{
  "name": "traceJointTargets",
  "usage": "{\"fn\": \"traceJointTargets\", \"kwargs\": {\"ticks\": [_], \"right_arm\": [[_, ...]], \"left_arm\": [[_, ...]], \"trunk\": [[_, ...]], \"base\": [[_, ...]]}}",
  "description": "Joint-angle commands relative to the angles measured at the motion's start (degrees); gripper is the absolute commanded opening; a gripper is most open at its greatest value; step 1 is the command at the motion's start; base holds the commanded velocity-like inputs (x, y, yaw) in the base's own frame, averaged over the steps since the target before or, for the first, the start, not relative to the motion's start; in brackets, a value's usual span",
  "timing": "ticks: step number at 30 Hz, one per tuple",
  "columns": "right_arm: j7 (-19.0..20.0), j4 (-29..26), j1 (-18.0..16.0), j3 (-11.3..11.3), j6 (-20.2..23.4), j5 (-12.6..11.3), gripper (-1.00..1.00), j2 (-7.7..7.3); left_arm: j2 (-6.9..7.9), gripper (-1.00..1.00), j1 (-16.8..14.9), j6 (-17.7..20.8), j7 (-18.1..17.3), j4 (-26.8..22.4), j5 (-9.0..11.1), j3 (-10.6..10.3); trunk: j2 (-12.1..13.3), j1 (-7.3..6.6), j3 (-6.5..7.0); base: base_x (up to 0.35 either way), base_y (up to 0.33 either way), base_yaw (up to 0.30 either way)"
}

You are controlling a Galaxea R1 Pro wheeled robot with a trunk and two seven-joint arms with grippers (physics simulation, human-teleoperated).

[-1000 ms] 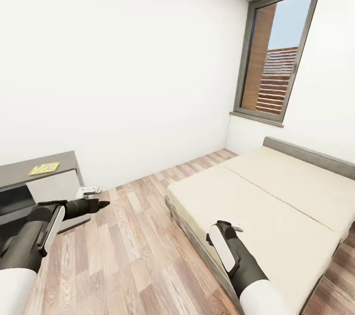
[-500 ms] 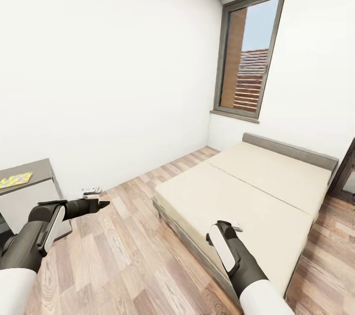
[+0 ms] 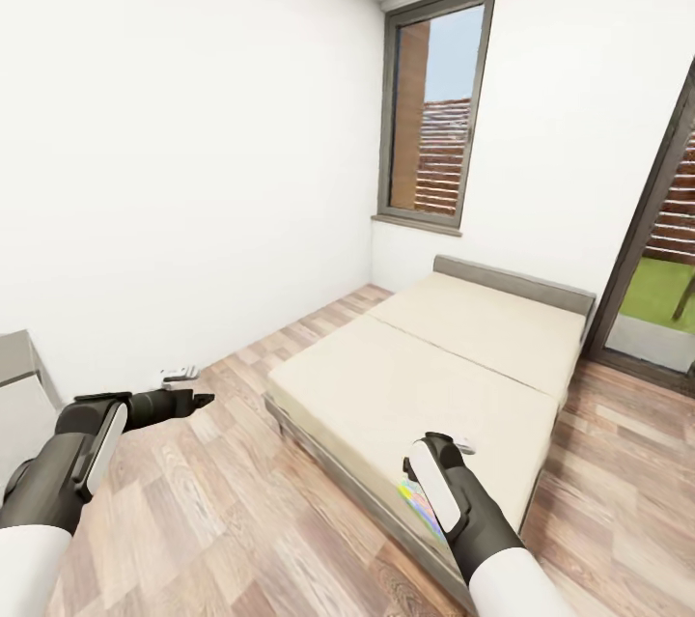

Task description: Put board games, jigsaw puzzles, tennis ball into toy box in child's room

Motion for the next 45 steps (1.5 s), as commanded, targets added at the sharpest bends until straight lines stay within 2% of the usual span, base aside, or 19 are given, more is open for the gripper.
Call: {"fn": "traceJointTargets", "kwargs": {"ticks": [1,45], "right_arm": [[-0.6,0.0,0.0,0.1,0.1,-0.5,1.0,0.0],[-0.6,0.1,0.0,-0.1,0.0,-0.6,1.0,0.0]], "left_arm": [[0.01,1.0,0.0,0.4,-0.1,0.0,0.2,0.1],[0.01,1.0,0.0,0.4,-0.2,-0.1,0.2,0.1]], "trunk": [[0.0,0.03,-0.03],[0.0,0.03,-0.03]], "base": [[0.0,0.0,-0.28],[0.0,0.0,-0.28]]}}
